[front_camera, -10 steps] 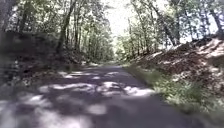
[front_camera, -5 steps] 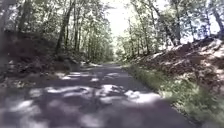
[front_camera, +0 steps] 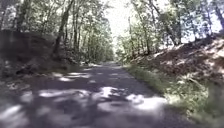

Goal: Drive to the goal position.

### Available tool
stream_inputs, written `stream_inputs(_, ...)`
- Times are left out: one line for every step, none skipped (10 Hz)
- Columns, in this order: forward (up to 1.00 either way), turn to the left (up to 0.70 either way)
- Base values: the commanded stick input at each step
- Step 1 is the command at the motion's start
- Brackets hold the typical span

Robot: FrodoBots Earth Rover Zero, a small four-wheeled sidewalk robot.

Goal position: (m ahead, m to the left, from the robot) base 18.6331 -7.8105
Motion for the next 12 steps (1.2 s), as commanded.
stream_inputs(0.45, 0.00)
stream_inputs(0.45, 0.00)
stream_inputs(0.45, 0.00)
stream_inputs(0.45, 0.00)
stream_inputs(0.45, 0.00)
stream_inputs(0.45, 0.00)
stream_inputs(0.45, 0.00)
stream_inputs(0.45, 0.00)
stream_inputs(0.45, 0.00)
stream_inputs(0.45, 0.00)
stream_inputs(0.45, 0.00)
stream_inputs(0.45, 0.00)
